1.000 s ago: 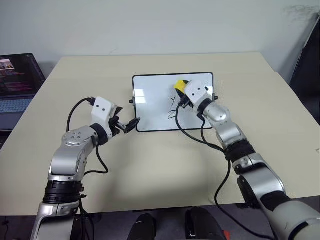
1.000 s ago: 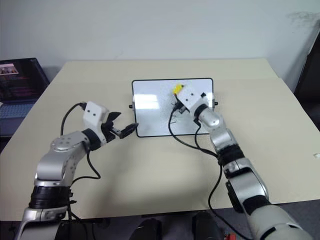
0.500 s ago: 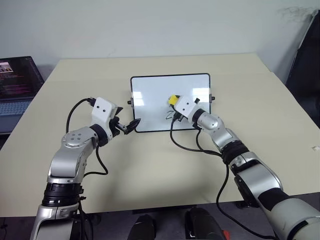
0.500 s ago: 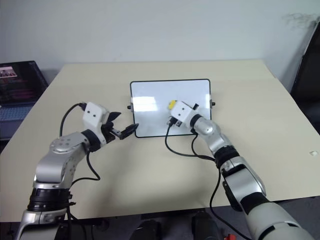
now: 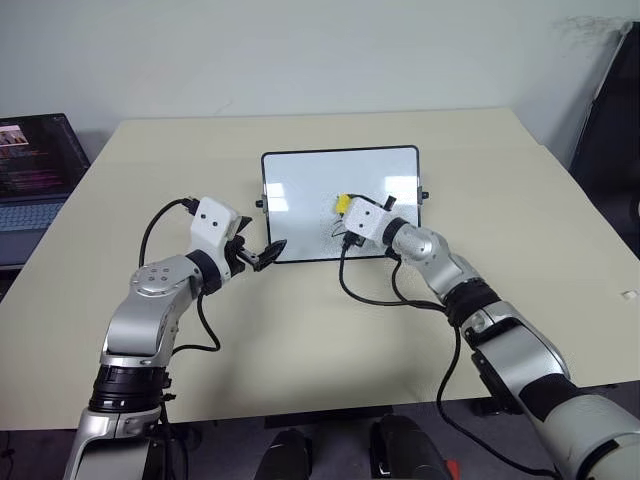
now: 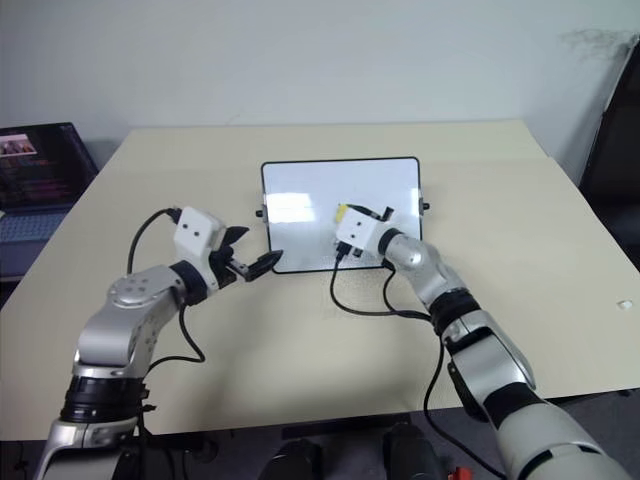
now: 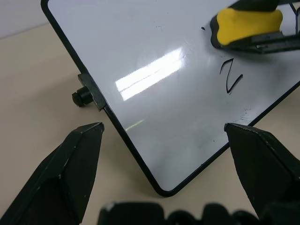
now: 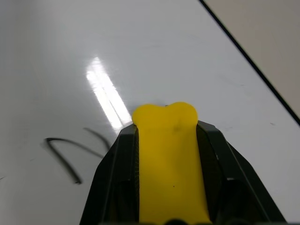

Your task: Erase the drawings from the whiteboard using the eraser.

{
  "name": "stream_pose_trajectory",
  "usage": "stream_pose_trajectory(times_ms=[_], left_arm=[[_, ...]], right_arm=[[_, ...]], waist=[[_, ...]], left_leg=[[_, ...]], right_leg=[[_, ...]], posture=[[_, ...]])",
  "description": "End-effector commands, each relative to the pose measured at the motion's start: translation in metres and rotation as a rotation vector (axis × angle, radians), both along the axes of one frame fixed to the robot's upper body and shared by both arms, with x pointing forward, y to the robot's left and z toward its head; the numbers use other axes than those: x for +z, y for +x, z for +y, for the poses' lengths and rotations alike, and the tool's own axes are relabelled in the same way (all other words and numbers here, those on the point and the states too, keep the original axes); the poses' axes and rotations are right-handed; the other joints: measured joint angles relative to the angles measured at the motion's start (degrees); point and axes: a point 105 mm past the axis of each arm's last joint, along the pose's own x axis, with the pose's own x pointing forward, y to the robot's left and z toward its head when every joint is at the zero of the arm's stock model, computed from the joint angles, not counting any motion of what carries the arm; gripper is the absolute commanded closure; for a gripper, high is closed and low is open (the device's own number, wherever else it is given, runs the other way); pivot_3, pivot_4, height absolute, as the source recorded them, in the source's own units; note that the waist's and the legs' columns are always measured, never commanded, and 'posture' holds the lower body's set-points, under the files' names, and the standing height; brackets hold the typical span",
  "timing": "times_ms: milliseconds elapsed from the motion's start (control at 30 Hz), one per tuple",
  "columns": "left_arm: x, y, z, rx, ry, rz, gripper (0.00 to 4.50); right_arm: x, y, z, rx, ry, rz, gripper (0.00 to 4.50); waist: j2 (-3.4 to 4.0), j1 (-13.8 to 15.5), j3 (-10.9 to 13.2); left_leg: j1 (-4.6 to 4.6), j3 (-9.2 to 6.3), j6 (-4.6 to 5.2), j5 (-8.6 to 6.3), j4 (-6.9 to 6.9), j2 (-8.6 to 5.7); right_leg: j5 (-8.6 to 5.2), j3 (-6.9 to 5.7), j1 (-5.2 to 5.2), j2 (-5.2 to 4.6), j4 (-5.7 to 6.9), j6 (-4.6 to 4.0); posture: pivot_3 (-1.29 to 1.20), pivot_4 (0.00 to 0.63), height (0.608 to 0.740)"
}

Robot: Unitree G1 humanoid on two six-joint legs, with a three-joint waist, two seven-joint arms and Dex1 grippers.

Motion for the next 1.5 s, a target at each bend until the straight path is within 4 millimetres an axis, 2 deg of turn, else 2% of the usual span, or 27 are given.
stream_pose_trajectory(times_ms=[33,233,367,533,800,900,1000,1133,1300,1400,1500], left_arm=[[0.015,0.001,-0.004,-0.015,0.000,-0.061,0.00],[0.013,0.000,-0.005,-0.017,-0.002,-0.060,0.00],[0.013,0.000,-0.006,-0.019,-0.004,-0.060,0.00],[0.012,-0.001,-0.005,-0.015,-0.008,-0.059,0.00],[0.011,0.000,-0.007,-0.023,-0.010,-0.058,0.00],[0.011,0.000,-0.007,-0.024,-0.011,-0.058,0.00],[0.011,0.001,-0.007,-0.022,-0.012,-0.060,0.00],[0.013,0.001,-0.005,-0.015,-0.012,-0.066,0.00],[0.019,-0.001,0.000,0.000,-0.012,-0.084,0.00],[0.020,-0.003,0.000,0.000,-0.020,-0.089,0.00],[0.020,-0.006,0.001,0.005,-0.026,-0.088,0.00]], right_arm=[[0.030,0.010,-0.007,-0.068,0.101,-0.029,3.21],[0.034,0.009,0.006,-0.052,0.129,-0.006,3.21],[0.013,0.004,0.014,-0.027,0.081,0.047,3.21],[-0.020,0.000,0.004,-0.035,-0.014,0.127,3.21],[-0.024,0.000,0.000,-0.036,-0.052,0.120,3.21],[-0.019,-0.002,0.001,-0.022,-0.035,0.103,3.21],[-0.004,-0.003,0.002,-0.009,0.058,0.088,3.21],[0.018,-0.008,-0.013,-0.003,0.215,0.085,3.21],[0.061,-0.040,-0.038,0.094,0.489,0.081,3.22],[0.064,-0.062,-0.055,0.133,0.546,0.150,3.22],[0.048,-0.087,-0.065,0.172,0.546,0.282,3.22]], waist=[[0.00,0.0,0.0],[0.00,-0.1,0.0],[0.00,-0.1,0.0],[0.00,-0.1,0.0],[0.00,0.0,0.0],[0.00,0.0,0.0],[0.00,0.0,0.0],[0.01,0.0,0.0],[0.03,0.5,0.0],[0.04,0.7,0.0],[0.03,0.9,0.0]], left_leg=[[-0.04,-0.03,0.00,0.00,0.00,0.00],[-0.19,-0.04,0.01,-0.01,-0.05,0.00],[-0.19,-0.03,0.01,-0.02,-0.08,0.00],[-0.17,-0.03,0.01,-0.02,-0.08,-0.01],[-0.11,-0.06,0.01,-0.01,-0.04,-0.01],[-0.10,-0.06,0.01,-0.01,-0.03,-0.01],[-0.12,-0.07,0.01,-0.01,-0.03,-0.01],[-0.21,-0.12,0.01,-0.01,-0.04,-0.02],[-0.40,-0.26,0.00,-0.03,-0.08,-0.03],[-0.41,-0.25,0.00,-0.04,-0.21,-0.03],[-0.39,-0.24,0.00,-0.04,-0.41,-0.02]], right_leg=[[0.02,-0.02,-0.02,0.00,-0.02,-0.04],[0.13,-0.04,-0.14,-0.01,-0.08,-0.22],[0.12,-0.04,-0.16,-0.01,-0.09,-0.22],[0.12,-0.04,-0.15,-0.02,-0.09,-0.22],[-0.02,-0.07,-0.08,-0.01,-0.07,0.02],[-0.02,-0.05,-0.07,-0.01,-0.07,0.02],[-0.01,-0.06,-0.07,-0.01,-0.07,0.02],[0.01,-0.09,-0.09,-0.02,-0.12,-0.02],[0.10,-0.11,-0.15,-0.08,-0.25,-0.19],[0.09,-0.14,-0.17,-0.08,-0.40,-0.17],[0.07,-0.13,-0.16,-0.10,-0.59,-0.14]], posture=[[0.00,0.150,0.740],[0.00,0.150,0.740],[0.00,0.150,0.740],[0.00,0.150,0.740],[0.00,0.150,0.740],[0.00,0.150,0.740],[0.00,0.150,0.740],[0.00,0.150,0.740],[0.00,0.150,0.740],[0.00,0.150,0.740],[0.00,0.150,0.740]])
